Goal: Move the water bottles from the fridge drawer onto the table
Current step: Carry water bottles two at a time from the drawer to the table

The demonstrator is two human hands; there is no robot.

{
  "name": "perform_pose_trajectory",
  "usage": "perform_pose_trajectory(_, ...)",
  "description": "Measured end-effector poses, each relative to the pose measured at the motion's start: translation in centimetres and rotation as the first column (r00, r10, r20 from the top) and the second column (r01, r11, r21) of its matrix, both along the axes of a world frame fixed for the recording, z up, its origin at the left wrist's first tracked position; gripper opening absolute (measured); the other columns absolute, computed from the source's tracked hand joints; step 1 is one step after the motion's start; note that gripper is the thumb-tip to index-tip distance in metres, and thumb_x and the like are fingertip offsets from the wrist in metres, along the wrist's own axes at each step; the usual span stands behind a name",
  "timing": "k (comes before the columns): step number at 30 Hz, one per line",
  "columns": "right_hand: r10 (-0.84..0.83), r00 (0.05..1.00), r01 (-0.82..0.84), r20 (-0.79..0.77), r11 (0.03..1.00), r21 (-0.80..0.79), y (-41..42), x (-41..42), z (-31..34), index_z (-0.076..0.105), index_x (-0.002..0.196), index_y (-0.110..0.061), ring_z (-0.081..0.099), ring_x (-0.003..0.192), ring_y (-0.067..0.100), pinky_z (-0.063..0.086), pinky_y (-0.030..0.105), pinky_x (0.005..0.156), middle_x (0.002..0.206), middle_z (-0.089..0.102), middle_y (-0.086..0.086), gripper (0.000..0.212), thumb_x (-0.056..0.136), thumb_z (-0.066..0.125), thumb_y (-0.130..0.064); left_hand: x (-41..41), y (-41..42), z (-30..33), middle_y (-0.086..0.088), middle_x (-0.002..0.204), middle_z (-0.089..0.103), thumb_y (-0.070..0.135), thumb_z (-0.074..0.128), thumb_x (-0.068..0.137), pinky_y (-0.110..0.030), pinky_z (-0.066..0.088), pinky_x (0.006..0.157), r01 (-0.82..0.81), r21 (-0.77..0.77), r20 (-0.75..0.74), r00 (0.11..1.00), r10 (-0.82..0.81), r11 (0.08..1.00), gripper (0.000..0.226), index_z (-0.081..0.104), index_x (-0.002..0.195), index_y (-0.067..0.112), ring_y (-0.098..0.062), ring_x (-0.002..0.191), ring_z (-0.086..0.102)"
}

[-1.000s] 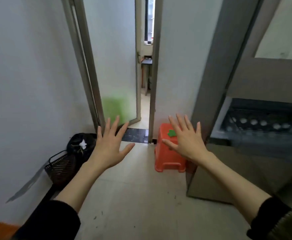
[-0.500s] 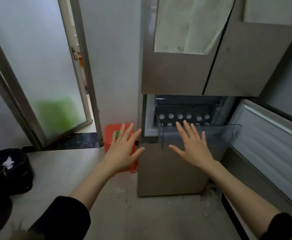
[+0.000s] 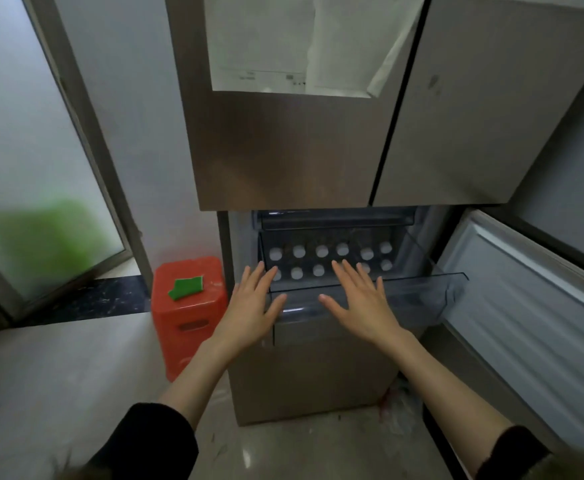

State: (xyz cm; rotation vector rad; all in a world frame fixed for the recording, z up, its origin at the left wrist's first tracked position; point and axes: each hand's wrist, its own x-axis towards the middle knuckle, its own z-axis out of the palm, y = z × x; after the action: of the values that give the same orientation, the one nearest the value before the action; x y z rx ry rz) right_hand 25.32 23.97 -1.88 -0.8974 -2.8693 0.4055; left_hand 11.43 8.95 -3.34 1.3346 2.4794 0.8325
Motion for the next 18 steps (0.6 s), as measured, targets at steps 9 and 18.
perform_pose_trajectory(9, 0.058, 0.998, -0.059, -0.012, 0.997, -0.057, 7.0, -7.6, -3.5, 0.022, 0.148, -0.018, 0.006, 0.146, 0.019, 0.000, 0.044, 0.118, 0.156, 0.018, 0.002, 0.061, 0.096, 0.032, -0.049, -4.7, 9.6, -2.0, -0.011, 0.152, 0.026, 0.018, 0.042, 0.097, -0.024, 0.016, 0.112, -0.106, 0.102, 0.170, 0.981, 0.088, 0.989, 0.049, 0.029, 0.143, 0.008, -0.022, 0.142, 0.022)
perform_pose_trajectory(18, -0.074, 0.992, -0.018, -0.105, 0.729, -0.684, 13.9, -13.2, -5.5, 0.060, 0.108, -0.013, 0.054, 0.100, 0.013, 0.041, 0.018, 0.079, 0.106, 0.059, 0.001, 0.022, 0.097, 0.045, -0.024, -8.1, 17.9, -6.5, -0.011, 0.112, 0.058, 0.002, 0.034, 0.095, -0.030, 0.046, 0.080, -0.721, -0.032, 0.897, 0.285, 0.339, 0.692, 0.040, 0.041, 0.134, 0.007, -0.022, 0.092, 0.054)
